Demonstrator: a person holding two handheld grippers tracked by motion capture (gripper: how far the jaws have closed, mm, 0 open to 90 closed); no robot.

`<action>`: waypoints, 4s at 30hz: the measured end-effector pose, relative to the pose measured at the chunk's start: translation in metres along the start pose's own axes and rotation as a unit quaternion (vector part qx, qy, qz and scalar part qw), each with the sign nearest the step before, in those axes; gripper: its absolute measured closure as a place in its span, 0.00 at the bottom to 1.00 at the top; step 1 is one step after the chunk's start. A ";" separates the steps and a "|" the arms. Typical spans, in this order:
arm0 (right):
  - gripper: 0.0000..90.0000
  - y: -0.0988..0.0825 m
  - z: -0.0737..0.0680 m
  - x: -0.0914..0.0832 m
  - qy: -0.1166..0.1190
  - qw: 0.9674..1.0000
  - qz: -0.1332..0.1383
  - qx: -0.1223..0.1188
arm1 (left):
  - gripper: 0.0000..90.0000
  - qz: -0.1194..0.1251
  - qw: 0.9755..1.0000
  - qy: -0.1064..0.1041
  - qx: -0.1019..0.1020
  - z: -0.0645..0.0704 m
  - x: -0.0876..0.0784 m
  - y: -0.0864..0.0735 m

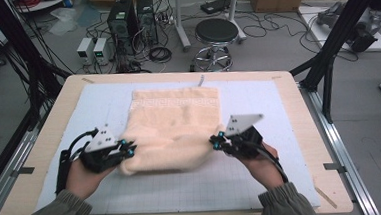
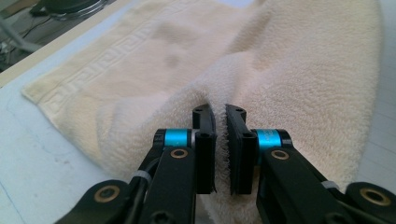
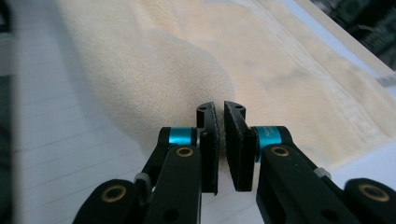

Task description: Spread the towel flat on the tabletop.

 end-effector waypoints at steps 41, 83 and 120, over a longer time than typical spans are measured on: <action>0.85 -0.026 0.017 0.109 0.029 0.996 -0.001 0.084 | 0.92 -0.005 0.996 0.005 -0.085 -0.039 0.072 -0.015; 0.67 -0.002 0.066 0.064 -0.011 0.995 -0.009 0.094 | 0.54 0.022 0.994 0.060 -0.086 -0.059 0.027 0.025; 0.76 0.023 -0.009 0.066 0.085 0.994 0.051 0.033 | 0.80 -0.013 0.993 0.082 -0.084 -0.062 -0.005 -0.038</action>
Point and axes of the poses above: each handheld gripper's, and its own axes: x roughly forward along the jaws, y roughly out of its top, z roughly to its right, the point moved 4 cm from there along x, roughly forward along the jaws, and after that the axes turned 14 degrees about -x, right-handed, at the moved point
